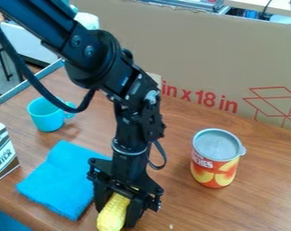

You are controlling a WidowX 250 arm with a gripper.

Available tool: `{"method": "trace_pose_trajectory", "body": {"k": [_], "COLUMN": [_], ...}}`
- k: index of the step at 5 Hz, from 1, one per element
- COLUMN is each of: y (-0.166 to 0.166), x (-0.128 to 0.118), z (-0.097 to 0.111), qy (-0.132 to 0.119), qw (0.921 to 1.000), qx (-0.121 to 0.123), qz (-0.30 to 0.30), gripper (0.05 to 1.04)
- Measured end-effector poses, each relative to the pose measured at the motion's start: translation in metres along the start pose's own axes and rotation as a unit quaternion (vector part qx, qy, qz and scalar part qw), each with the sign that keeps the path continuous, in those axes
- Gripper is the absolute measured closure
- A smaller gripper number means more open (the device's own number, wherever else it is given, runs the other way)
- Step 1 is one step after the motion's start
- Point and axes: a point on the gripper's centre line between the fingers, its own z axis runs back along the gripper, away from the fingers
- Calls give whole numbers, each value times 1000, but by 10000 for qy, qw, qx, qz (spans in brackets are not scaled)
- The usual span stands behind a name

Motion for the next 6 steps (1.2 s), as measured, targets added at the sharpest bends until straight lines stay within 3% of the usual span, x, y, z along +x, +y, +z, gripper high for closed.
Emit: {"method": "trace_pose_trajectory", "body": {"k": [1, 2, 3, 4, 6], "y": [2, 5, 18, 46, 83], "x": [-4, -4, 7, 26, 69], "z": [8, 45, 71, 78, 57], "qy": [-19, -581, -804, -973, -750], "qw": [10000, 9978, 9963, 9950, 9960], "qx": [12, -192, -171, -231, -474], "qz": [28, -240, -236, -7, 48], "gripper": [412, 412, 412, 412, 412]}}
